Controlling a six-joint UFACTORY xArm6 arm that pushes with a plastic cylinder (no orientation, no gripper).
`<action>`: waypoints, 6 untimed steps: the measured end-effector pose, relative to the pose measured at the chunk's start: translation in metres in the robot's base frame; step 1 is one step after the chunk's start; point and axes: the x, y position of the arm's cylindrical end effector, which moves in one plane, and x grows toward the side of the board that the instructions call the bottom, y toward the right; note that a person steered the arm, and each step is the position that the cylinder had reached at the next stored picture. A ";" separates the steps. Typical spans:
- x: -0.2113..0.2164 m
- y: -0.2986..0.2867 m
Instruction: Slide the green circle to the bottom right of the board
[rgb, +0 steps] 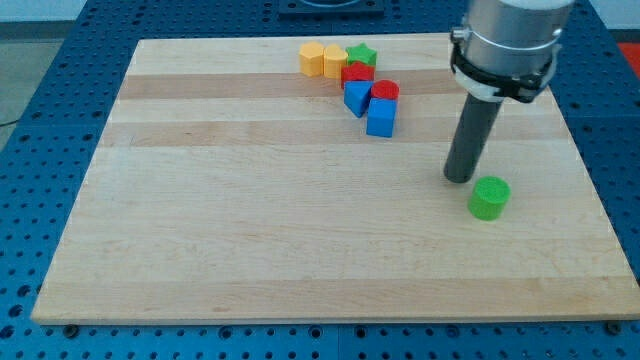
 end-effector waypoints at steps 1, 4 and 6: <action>0.004 -0.005; 0.048 0.042; 0.025 0.049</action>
